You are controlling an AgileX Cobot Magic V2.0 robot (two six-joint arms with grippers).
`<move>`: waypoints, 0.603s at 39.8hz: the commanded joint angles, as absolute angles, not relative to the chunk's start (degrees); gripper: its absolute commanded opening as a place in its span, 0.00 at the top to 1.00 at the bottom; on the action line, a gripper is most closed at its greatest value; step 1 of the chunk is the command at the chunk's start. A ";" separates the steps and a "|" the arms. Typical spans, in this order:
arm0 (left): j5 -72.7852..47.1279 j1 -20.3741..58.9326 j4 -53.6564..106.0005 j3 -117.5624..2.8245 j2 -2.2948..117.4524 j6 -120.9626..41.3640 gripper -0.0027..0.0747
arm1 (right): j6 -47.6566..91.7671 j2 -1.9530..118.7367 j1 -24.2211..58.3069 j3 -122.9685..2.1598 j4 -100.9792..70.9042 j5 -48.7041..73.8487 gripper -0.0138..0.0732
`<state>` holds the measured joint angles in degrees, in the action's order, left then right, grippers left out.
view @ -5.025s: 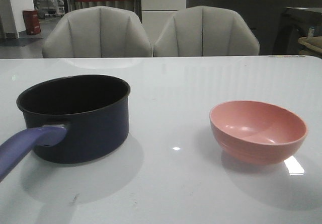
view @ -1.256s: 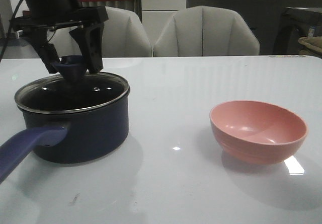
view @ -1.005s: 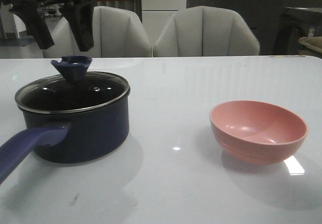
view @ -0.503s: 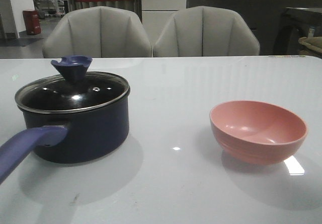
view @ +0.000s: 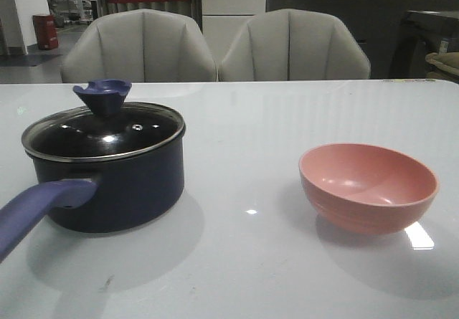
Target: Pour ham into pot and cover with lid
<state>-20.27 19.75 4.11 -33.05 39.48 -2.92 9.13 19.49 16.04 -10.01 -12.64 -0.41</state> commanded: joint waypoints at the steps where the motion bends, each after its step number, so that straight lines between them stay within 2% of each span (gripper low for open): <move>1: -10.52 19.88 4.17 -28.41 31.90 -2.81 0.25 | 9.64 19.62 16.11 -11.50 -12.63 -4.81 0.67; 9: -6.24 19.88 4.17 -19.95 21.71 -2.81 0.25 | 9.64 19.62 16.11 -11.50 -12.63 -4.81 0.67; 16: -3.97 19.88 4.17 -18.76 19.30 -2.81 0.26 | 9.64 19.62 16.11 -11.50 -12.63 -4.81 0.67; 19: -4.23 19.88 4.17 -18.76 19.30 -2.81 0.36 | 9.64 19.62 16.11 -11.50 -12.63 -4.81 0.67; 24: -4.11 19.88 4.17 -18.76 19.30 -2.81 0.73 | 9.64 19.62 16.11 -11.50 -12.63 -4.81 0.67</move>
<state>-9.23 19.75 4.11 -17.26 18.88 -2.92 9.13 19.49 16.04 -10.01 -12.64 -0.41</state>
